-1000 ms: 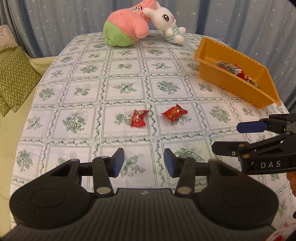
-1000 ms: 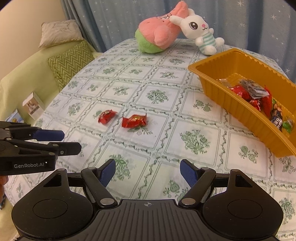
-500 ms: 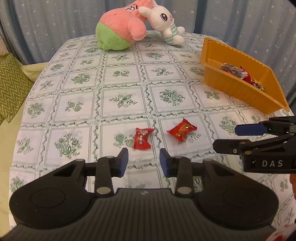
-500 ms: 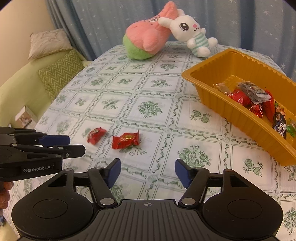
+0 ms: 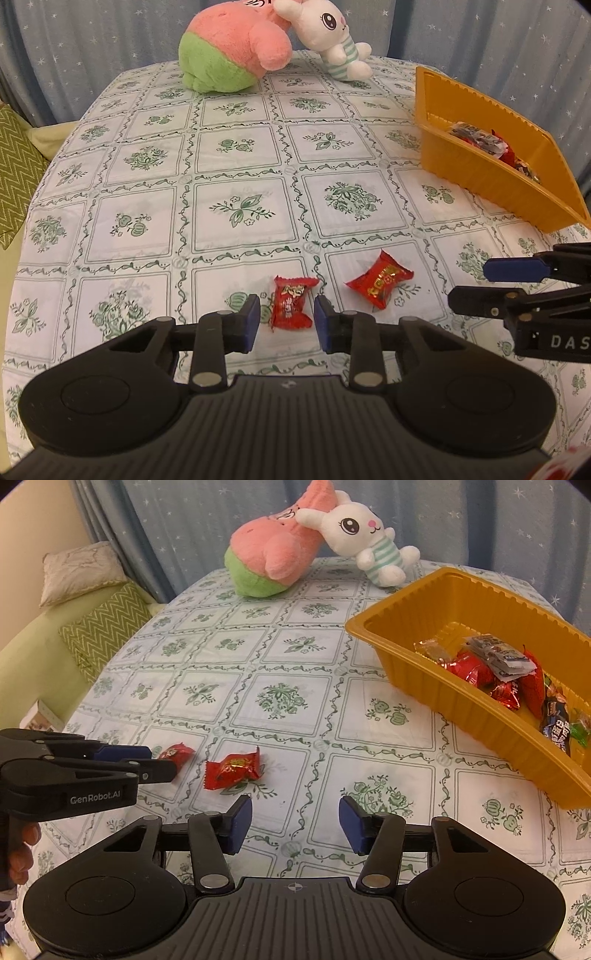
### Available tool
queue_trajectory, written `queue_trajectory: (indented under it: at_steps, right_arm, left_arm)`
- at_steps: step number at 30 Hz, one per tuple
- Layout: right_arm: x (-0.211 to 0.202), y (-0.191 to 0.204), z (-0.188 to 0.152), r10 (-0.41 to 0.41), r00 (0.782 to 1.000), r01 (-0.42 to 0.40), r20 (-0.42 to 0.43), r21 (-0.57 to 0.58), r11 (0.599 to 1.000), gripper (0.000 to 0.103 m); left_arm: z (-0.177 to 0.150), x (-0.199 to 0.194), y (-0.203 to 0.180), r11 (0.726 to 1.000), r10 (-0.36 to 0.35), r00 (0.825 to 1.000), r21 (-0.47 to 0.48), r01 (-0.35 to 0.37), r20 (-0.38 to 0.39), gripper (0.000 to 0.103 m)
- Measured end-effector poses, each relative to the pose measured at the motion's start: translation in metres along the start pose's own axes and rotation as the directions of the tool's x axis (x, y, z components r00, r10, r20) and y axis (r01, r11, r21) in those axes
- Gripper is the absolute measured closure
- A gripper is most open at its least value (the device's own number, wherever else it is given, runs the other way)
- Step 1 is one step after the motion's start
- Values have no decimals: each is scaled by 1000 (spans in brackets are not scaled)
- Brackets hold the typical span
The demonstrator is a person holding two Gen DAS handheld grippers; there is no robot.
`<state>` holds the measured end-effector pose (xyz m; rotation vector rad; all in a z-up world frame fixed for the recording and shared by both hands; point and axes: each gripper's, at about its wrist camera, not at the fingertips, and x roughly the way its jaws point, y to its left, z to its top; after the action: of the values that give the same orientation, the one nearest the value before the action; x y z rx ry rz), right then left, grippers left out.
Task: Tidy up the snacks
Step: 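Grasp a red candy with the left tool while the right tool grasps the other red candy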
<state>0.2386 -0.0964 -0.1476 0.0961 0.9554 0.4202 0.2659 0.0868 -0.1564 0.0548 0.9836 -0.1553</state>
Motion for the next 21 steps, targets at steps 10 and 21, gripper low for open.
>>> queue_trajectory:
  at_steps: [10, 21]
  right_arm:
    - [4, 0, 5, -3, 1000, 3, -6, 2, 1000, 50]
    - [16, 20, 11, 108, 993, -108, -41, 3, 994, 59]
  left_arm:
    - [4, 9, 5, 1000, -26, 1000, -8, 26, -12, 85]
    - [-4, -10, 29, 998, -1, 1000, -70, 1, 8, 86]
